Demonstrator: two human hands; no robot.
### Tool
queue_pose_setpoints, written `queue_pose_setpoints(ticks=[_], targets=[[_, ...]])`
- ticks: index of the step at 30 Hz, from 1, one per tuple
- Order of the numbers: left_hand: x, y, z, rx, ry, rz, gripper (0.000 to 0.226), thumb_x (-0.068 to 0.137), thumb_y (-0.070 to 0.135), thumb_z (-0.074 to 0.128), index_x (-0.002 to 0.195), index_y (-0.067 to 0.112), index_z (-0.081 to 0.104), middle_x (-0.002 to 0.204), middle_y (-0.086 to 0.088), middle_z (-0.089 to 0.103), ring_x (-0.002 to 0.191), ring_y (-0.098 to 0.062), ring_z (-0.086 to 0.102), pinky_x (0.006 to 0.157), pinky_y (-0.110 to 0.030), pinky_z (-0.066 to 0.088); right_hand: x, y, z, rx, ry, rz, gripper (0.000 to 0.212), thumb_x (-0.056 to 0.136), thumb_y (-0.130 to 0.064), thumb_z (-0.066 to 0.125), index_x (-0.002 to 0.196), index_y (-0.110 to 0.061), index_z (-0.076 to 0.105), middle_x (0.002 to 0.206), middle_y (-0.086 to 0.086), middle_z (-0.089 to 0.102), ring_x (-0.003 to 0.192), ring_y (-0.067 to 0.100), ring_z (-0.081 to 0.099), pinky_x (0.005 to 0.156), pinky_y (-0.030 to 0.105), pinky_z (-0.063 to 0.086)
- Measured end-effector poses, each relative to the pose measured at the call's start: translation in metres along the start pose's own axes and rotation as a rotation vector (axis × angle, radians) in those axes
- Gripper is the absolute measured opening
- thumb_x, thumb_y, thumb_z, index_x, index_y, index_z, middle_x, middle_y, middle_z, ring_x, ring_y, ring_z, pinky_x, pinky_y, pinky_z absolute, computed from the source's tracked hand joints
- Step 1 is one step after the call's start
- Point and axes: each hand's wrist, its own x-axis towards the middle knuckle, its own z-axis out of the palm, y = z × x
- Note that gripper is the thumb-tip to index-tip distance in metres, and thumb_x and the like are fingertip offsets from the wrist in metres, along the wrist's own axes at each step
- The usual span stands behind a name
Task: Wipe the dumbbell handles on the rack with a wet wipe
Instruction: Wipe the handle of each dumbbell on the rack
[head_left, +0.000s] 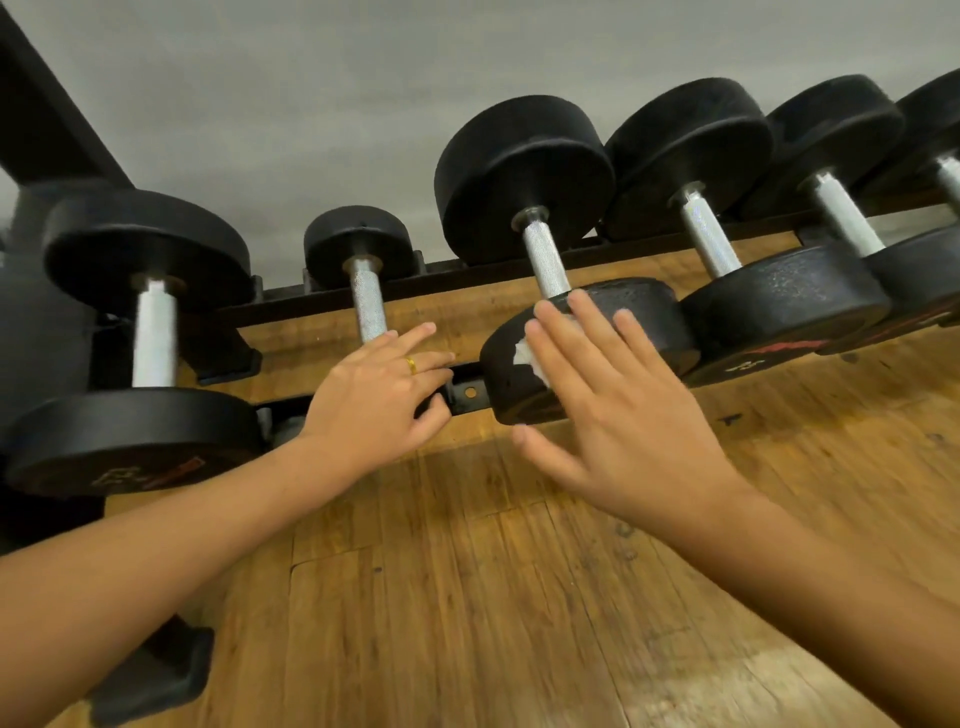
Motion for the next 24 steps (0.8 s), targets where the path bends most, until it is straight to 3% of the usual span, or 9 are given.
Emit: queue_pose_setpoints(ticks=[4, 9, 14, 19, 21, 24], targets=[[-0.001, 0.0, 0.002, 0.012, -0.012, 0.016, 0.026, 0.093, 0.031, 0.066, 0.112, 0.02, 0.08, 0.122, 0.004, 0.075, 0.134, -0.021, 0.058, 0.109, -0.04, 0.044, 0.024, 0.007, -0.008, 0.037, -0.028, 0.079, 0.083, 0.097, -0.066, 0.027, 0.16, -0.012, 0.017, 0.168, 0.009, 0.012, 0.155, 0.025, 0.001, 0.125, 0.043, 0.005], [-0.004, -0.009, 0.005, 0.008, 0.017, 0.088, 0.035, 0.097, 0.033, 0.053, 0.116, 0.018, 0.079, 0.126, 0.001, 0.073, 0.135, -0.023, 0.057, 0.114, -0.042, 0.039, -0.007, -0.01, -0.002, -0.114, -0.082, -0.049, 0.081, 0.095, -0.06, 0.036, 0.158, -0.009, 0.024, 0.166, 0.012, 0.015, 0.155, 0.028, 0.002, 0.125, 0.047, 0.011], [-0.005, -0.006, 0.01, -0.01, 0.0, 0.066, 0.043, 0.099, 0.035, 0.044, 0.119, 0.017, 0.077, 0.133, -0.002, 0.069, 0.138, -0.024, 0.053, 0.118, -0.046, 0.036, 0.031, -0.023, -0.003, -0.252, -0.18, -0.16, 0.079, 0.097, -0.057, 0.039, 0.157, -0.008, 0.022, 0.166, 0.013, 0.016, 0.155, 0.031, 0.002, 0.125, 0.049, 0.008], [-0.004, -0.011, 0.008, -0.042, -0.043, 0.084, 0.047, 0.098, 0.036, 0.041, 0.123, 0.016, 0.075, 0.135, -0.002, 0.068, 0.138, -0.023, 0.052, 0.12, -0.046, 0.031, 0.028, -0.017, -0.004, -0.298, -0.174, -0.233, 0.068, 0.097, -0.039, 0.042, 0.155, -0.005, 0.03, 0.164, 0.016, 0.023, 0.154, 0.032, 0.01, 0.124, 0.051, 0.016], [-0.003, -0.012, 0.006, -0.048, -0.058, 0.09, 0.047, 0.099, 0.036, 0.041, 0.124, 0.015, 0.075, 0.135, -0.002, 0.068, 0.138, -0.024, 0.052, 0.12, -0.046, 0.031, 0.025, -0.016, -0.005, -0.311, -0.167, -0.249, 0.068, 0.095, -0.038, 0.038, 0.153, -0.003, 0.033, 0.162, 0.017, 0.026, 0.153, 0.034, 0.013, 0.123, 0.052, 0.018], [-0.003, -0.015, 0.003, -0.059, -0.082, 0.089, 0.045, 0.098, 0.035, 0.044, 0.123, 0.015, 0.076, 0.132, -0.002, 0.07, 0.135, -0.023, 0.054, 0.119, -0.047, 0.034, 0.039, -0.021, -0.006, -0.343, -0.205, -0.249, 0.071, 0.093, -0.041, 0.05, 0.152, -0.004, 0.036, 0.161, 0.018, 0.03, 0.153, 0.035, 0.016, 0.123, 0.053, 0.018]])
